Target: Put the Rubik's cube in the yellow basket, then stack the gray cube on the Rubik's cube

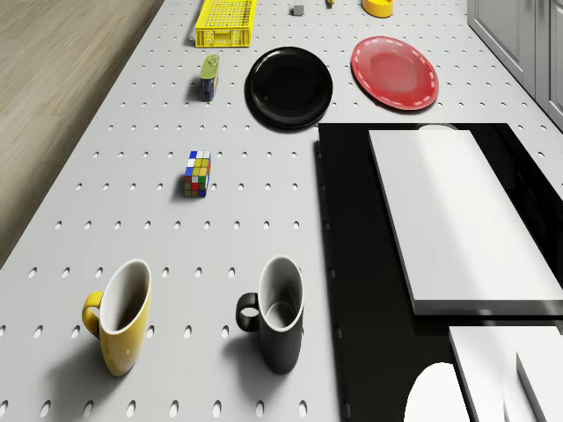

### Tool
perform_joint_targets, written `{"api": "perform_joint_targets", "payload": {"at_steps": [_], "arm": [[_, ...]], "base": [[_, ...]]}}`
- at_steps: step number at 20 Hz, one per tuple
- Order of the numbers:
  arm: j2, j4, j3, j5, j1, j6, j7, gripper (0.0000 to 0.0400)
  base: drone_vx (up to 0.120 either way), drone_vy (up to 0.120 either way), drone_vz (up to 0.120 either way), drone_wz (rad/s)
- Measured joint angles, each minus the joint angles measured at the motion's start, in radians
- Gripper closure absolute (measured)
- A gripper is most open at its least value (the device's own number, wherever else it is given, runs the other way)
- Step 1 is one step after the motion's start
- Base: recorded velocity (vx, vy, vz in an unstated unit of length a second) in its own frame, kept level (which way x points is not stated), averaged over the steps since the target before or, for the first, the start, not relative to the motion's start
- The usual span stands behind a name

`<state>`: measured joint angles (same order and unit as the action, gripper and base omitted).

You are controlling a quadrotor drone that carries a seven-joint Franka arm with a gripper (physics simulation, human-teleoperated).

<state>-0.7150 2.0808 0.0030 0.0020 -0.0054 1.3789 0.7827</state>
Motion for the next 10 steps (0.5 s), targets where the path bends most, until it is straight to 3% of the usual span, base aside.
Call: {"api": "perform_joint_targets", "payload": {"at_steps": [10], "arm": [[0.012, -0.037, 0.001, 0.001, -0.002, -0.017, -0.001, 0.0000]], "base": [[0.000, 0.000, 0.000, 0.000]]}}
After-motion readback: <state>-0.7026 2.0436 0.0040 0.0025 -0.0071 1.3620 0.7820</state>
